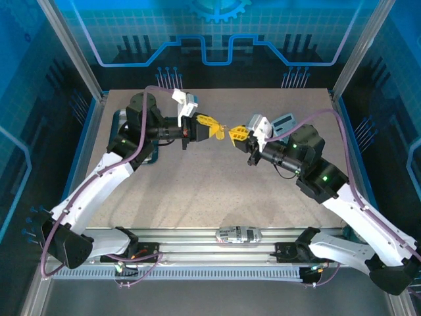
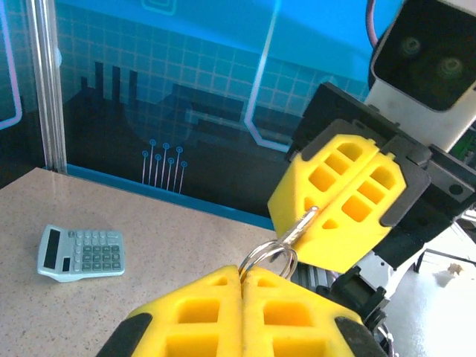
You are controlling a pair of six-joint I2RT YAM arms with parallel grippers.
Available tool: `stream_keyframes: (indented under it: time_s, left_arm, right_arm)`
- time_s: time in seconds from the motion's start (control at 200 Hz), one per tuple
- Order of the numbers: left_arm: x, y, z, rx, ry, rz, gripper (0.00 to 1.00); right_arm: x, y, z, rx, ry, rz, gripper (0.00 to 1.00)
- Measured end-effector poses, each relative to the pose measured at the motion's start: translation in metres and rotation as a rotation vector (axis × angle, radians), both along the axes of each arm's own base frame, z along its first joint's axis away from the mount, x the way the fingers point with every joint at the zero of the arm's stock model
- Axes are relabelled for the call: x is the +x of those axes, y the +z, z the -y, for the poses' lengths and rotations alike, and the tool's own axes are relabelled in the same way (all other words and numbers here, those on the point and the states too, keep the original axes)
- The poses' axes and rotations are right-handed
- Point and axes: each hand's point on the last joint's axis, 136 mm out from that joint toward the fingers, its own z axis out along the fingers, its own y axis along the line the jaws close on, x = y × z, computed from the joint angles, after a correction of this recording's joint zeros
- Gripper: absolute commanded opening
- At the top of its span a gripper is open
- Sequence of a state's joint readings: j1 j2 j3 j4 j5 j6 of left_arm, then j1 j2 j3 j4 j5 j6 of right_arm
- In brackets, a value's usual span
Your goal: Remove the keys from the keyring
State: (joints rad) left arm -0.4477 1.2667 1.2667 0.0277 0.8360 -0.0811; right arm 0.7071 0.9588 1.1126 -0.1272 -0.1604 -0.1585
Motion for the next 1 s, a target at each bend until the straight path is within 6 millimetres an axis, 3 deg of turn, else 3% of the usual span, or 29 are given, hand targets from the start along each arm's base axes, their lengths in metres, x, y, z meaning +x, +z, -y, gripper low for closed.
stream_keyframes:
  time_s: [0.846, 1.001]
  left_arm:
    - [0.003, 0.010, -0.004, -0.065, 0.008, -0.085, 0.00]
    - [0.004, 0.010, -0.006, -0.063, 0.027, -0.072, 0.33]
  right_arm:
    - [-0.004, 0.001, -0.011, -0.076, -0.057, 0.135, 0.00]
    - [-0.004, 0.001, -0.011, -0.076, -0.060, 0.128, 0.00]
